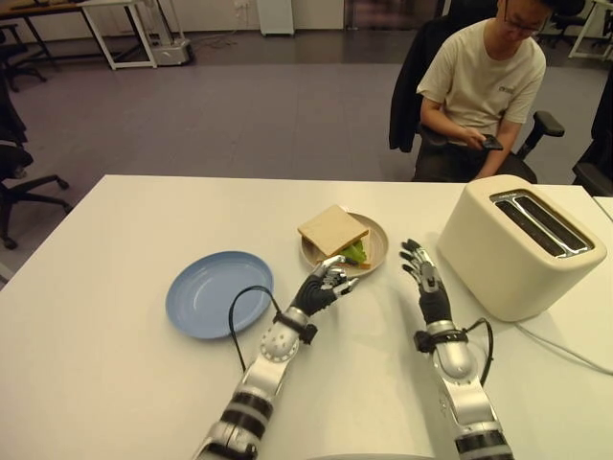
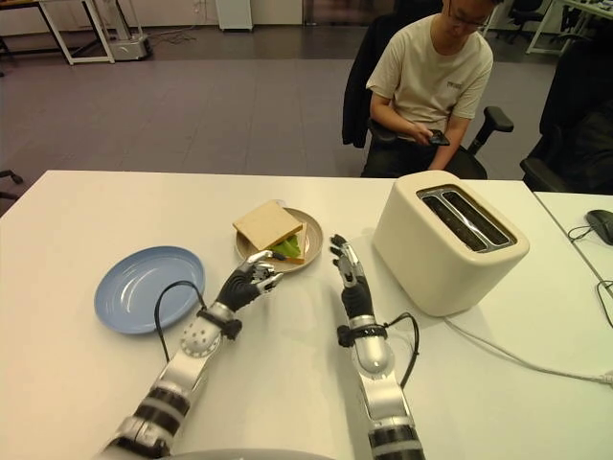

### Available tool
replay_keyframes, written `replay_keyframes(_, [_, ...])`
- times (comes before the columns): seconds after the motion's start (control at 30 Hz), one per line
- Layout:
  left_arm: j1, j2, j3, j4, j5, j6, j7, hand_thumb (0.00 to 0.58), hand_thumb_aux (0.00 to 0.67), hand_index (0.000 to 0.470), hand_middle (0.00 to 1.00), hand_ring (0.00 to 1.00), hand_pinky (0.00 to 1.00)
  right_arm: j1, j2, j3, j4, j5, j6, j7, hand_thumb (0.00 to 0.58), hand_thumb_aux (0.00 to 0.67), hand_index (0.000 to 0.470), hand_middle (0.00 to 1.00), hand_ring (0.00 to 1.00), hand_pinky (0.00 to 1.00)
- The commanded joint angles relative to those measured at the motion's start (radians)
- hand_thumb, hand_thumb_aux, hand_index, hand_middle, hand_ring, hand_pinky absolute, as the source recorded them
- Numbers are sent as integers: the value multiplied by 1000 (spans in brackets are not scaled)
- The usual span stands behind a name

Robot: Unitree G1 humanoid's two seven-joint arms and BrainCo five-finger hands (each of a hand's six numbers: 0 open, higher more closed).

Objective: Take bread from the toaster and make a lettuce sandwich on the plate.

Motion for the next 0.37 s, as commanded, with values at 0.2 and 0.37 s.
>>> replay_keyframes(0.2, [422, 111, 116, -585, -130, 99, -23, 0, 0, 0, 0, 0, 0, 258, -29, -86, -264, 138, 6, 80, 0, 0, 0, 0, 0, 0])
replay_keyframes(0.37, [428, 147, 224, -621, -180, 129, -34, 0, 0, 0, 0, 0, 0, 292, -55, -115, -379, 173, 25, 121, 0, 0, 0, 0, 0, 0])
